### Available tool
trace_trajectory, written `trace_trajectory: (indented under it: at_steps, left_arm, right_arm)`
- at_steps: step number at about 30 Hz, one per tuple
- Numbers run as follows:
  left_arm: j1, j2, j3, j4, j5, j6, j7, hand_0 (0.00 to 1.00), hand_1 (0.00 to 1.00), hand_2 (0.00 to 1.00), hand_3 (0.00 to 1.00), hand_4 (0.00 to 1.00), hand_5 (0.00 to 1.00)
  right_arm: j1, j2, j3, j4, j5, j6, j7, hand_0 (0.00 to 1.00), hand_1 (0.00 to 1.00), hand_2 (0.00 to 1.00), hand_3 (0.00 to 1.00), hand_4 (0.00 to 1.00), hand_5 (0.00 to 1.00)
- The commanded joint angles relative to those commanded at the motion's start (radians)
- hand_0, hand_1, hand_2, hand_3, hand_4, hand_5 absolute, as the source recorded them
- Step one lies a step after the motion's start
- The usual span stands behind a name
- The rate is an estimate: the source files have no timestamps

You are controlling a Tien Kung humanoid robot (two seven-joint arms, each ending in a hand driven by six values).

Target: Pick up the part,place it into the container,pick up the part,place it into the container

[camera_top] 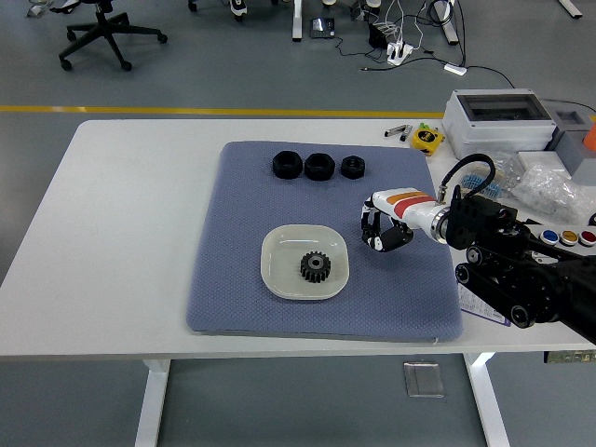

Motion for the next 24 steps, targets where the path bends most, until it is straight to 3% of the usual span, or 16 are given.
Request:
trace_trajectory:
  at_steps: [6,14,15,20,21,24]
  left_arm:
    - [0.003,0.002,-0.004,0.0,0.01,-0.003,0.002,0.915,0.894,0.879,0.577,0.517,0.699]
    - [0.002,0.002,-0.003,0.0,0.003,-0.003,0.0,0.914,0.894,0.879,0.577,0.516,0.697]
    - [0.001,0.002,-0.001,0.0,0.001,-0.002,0.0,0.914,0.893,0.878,0.577,0.516,0.697]
    - [-0.002,0.002,0.003,0.0,-0.008,-0.002,-0.002,0.914,0.893,0.878,0.577,0.516,0.697]
    - [-0.003,0.002,0.005,0.0,-0.01,-0.002,-0.003,0.915,0.892,0.878,0.577,0.516,0.699]
    - [-0.005,0.001,0.006,0.0,-0.014,-0.001,-0.004,0.915,0.892,0.878,0.577,0.516,0.699]
  right_arm:
    - [0.0,-0.001,0.057,0.034,-0.016,-0.02,-0.013,0.002,0.117,0.311,0.485,0.538,0.139]
    - [0.001,-0.006,0.067,0.171,-0.061,-0.039,-0.037,0.002,0.116,0.303,0.484,0.529,0.117]
    - [0.0,-0.001,0.065,0.178,-0.075,-0.028,-0.052,0.002,0.124,0.309,0.499,0.653,0.171]
    - [-0.005,0.014,0.045,0.208,-0.103,0.01,-0.095,0.002,0.124,0.309,0.499,0.653,0.171]
    - [-0.007,0.014,0.037,0.218,-0.105,0.015,-0.098,0.002,0.126,0.311,0.507,0.765,0.261]
    - [-0.013,0.016,0.018,0.243,-0.111,0.021,-0.103,0.002,0.126,0.311,0.507,0.765,0.261]
